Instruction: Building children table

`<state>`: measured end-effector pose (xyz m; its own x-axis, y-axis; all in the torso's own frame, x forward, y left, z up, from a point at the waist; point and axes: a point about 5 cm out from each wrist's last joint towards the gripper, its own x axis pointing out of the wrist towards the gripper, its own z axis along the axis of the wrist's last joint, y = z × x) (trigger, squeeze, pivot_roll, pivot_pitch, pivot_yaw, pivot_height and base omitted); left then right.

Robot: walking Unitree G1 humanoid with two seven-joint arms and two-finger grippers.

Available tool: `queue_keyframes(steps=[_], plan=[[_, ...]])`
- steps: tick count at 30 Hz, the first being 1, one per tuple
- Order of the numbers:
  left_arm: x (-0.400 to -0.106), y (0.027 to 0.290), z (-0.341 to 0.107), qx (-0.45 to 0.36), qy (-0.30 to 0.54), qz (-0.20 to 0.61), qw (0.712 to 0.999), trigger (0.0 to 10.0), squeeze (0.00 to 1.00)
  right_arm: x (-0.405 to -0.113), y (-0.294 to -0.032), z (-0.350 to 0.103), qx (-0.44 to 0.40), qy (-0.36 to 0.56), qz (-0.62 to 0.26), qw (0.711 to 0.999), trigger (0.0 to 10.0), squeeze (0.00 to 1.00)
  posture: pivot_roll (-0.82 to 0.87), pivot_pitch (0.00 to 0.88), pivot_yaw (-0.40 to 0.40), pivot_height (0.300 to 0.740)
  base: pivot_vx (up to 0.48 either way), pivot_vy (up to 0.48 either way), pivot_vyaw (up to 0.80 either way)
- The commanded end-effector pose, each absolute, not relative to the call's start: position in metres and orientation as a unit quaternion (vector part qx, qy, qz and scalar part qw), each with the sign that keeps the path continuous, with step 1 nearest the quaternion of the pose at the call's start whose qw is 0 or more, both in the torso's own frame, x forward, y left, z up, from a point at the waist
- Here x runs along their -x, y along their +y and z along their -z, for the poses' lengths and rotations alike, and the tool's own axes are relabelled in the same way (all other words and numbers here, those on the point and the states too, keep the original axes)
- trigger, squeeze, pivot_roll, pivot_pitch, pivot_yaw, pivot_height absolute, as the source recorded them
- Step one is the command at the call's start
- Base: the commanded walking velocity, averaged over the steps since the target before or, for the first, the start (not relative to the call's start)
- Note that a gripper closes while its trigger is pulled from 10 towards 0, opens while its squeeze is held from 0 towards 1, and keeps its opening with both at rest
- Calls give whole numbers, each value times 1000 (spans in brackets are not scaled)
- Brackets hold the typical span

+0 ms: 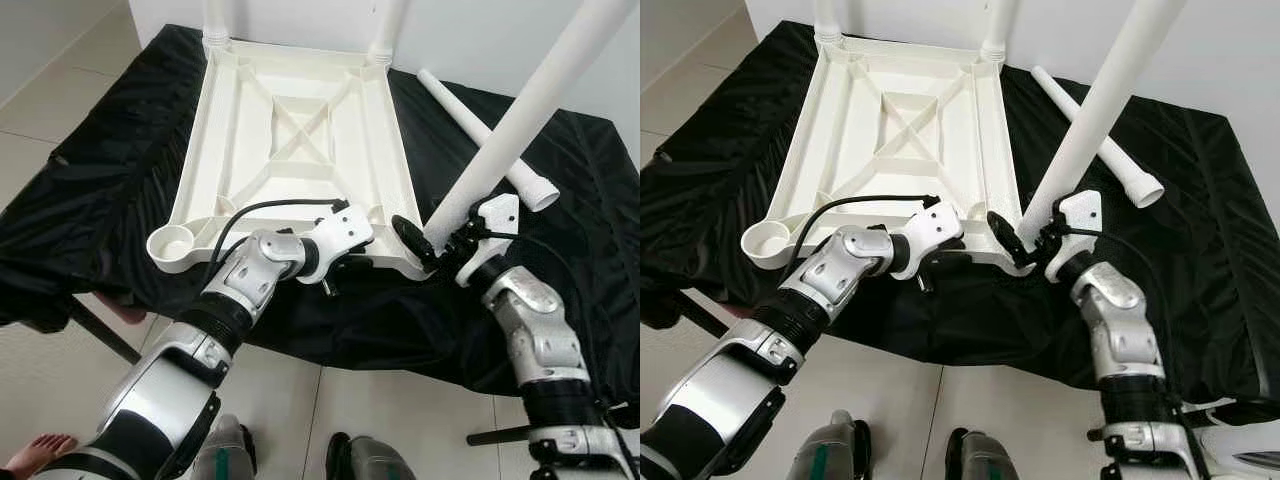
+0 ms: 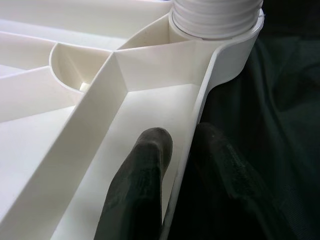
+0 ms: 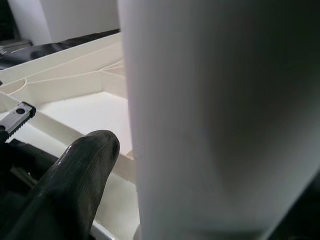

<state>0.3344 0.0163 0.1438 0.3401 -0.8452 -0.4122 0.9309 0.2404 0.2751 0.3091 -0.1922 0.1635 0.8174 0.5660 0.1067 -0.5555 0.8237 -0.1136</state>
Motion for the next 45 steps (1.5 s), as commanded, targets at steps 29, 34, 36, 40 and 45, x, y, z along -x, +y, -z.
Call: queue_keyframes(steps=[29,34,36,40,45], plan=[[-334,9,-147,-252,82,580,771,10000,0,-324,-232,-162,66,-61,-323,942,0,0,3,58,-59,740,0,0,0],[-335,9,-148,-252,82,579,771,10000,0,-322,-227,-160,56,-63,-311,947,10000,0,0,58,-62,740,0,0,0],[-335,9,-148,-251,81,579,771,10000,0,-319,-222,-158,44,-65,-304,950,10000,0,1,59,-63,740,0,0,0],[-335,9,-147,-251,82,579,771,10000,0,-316,-217,-159,33,-71,-288,954,10000,0,0,60,-64,740,0,0,0],[-335,9,-147,-250,82,579,772,10000,0,-315,-212,-160,30,-78,-272,959,10000,0,-2,62,-63,740,0,0,0]])
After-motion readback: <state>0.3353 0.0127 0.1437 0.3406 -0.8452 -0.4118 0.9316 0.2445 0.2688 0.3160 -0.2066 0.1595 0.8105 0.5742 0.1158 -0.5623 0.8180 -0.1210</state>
